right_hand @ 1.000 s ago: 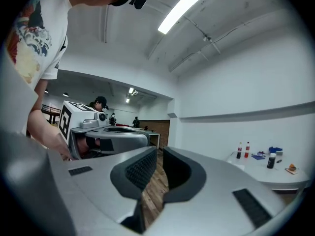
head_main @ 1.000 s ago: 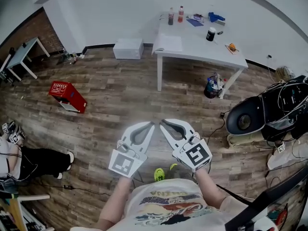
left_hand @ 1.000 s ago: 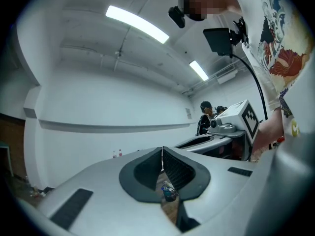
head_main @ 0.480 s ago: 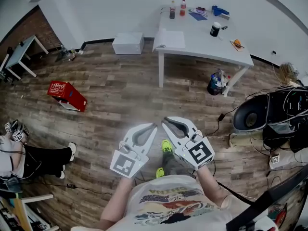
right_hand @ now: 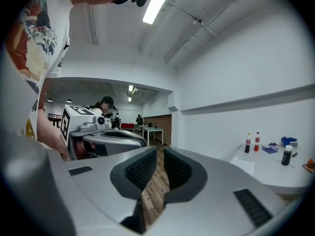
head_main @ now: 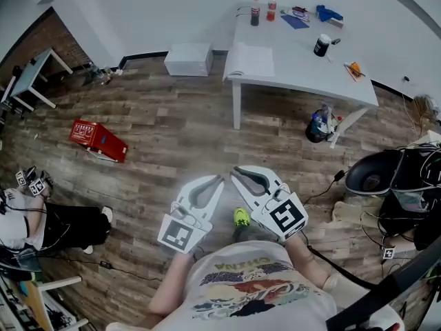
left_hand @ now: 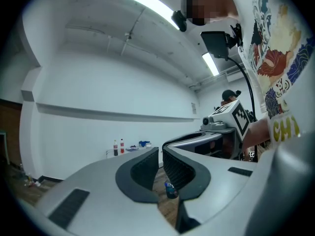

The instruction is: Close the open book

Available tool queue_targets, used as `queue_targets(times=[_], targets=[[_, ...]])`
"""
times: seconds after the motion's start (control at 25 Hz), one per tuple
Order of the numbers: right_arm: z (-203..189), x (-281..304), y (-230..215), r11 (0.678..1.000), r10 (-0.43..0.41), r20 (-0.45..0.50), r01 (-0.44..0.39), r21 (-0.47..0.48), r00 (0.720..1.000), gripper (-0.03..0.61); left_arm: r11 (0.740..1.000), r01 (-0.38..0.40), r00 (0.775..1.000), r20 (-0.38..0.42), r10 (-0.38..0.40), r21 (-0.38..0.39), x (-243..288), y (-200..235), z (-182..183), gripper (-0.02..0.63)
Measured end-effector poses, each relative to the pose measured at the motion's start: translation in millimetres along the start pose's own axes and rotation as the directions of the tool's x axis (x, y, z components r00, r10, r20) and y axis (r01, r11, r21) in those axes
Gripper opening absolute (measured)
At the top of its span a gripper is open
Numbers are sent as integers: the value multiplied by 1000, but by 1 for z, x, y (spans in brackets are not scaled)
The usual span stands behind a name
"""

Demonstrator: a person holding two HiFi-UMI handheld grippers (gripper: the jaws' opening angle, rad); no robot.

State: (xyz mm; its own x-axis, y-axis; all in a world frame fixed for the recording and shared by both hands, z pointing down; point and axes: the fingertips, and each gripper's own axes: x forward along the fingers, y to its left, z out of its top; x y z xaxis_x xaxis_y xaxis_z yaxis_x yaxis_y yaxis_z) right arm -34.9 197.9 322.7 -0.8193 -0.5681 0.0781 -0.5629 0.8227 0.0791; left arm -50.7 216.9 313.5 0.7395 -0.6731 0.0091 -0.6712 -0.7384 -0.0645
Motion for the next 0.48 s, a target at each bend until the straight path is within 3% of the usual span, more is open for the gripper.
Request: queue_targets(times=[0.24, 0.48], targets=[[-7, 33, -61, 999, 41, 15, -41, 8, 999, 37, 998, -28, 999, -17, 29, 55, 61, 40, -10, 14], [-14, 52, -107, 999, 42, 13, -43, 20, 999, 37, 998, -45, 999, -15, 46, 51, 96, 71, -16, 14]])
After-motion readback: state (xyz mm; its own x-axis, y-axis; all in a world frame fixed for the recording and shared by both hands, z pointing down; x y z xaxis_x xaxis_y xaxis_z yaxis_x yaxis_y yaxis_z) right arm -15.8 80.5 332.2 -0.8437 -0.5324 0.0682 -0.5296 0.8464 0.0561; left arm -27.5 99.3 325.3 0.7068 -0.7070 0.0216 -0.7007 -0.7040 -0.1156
